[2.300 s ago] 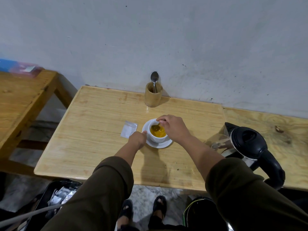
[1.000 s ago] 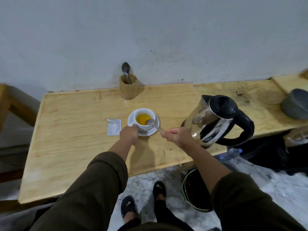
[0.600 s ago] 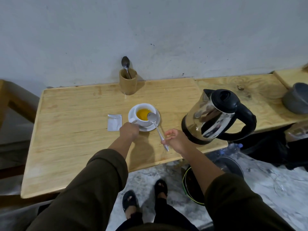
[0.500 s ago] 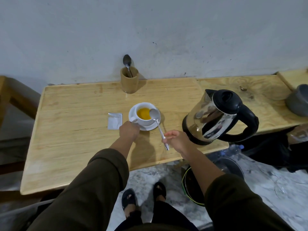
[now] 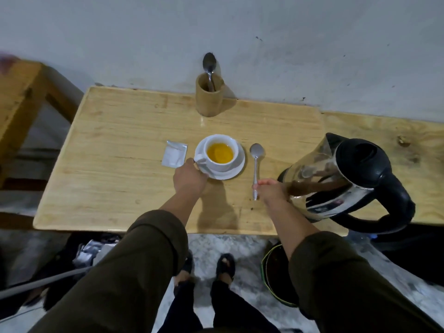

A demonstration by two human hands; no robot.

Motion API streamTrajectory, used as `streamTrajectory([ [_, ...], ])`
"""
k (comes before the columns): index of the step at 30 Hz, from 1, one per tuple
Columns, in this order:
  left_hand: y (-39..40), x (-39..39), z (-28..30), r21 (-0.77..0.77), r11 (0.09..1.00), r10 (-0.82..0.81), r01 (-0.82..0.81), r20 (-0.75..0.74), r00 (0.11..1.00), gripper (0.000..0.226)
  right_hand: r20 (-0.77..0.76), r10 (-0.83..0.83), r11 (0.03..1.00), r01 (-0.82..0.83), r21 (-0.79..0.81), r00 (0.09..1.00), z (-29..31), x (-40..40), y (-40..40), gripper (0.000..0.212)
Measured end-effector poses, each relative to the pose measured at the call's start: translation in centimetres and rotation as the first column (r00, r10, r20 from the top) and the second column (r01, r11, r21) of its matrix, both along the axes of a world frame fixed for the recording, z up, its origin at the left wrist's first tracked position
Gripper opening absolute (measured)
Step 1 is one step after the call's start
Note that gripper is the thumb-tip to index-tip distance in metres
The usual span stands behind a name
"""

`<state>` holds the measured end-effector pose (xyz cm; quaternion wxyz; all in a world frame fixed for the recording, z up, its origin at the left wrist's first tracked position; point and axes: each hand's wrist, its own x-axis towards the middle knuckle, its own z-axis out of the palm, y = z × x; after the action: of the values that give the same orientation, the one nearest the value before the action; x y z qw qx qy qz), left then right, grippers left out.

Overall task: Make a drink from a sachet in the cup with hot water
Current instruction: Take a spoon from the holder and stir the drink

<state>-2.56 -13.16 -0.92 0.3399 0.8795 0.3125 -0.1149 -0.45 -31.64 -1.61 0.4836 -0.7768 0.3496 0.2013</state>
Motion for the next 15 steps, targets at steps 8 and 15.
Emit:
streamTrajectory([
  [8, -0.5, 0.3, -0.8, 0.038, 0.998, 0.053, -0.054, 0.019, 0.998, 0.042, 0.003, 0.079, 0.990, -0.078, -0.120, 0.997, -1.4, 1.5, 0.7, 0.011],
  [15, -0.8, -0.1, -1.3, 0.041, 0.997, 0.072, -0.072, 0.018, 0.997, 0.043, -0.125, 0.296, 0.872, -0.321, -0.369, 0.947, -1.0, 1.4, 0.3, 0.033],
])
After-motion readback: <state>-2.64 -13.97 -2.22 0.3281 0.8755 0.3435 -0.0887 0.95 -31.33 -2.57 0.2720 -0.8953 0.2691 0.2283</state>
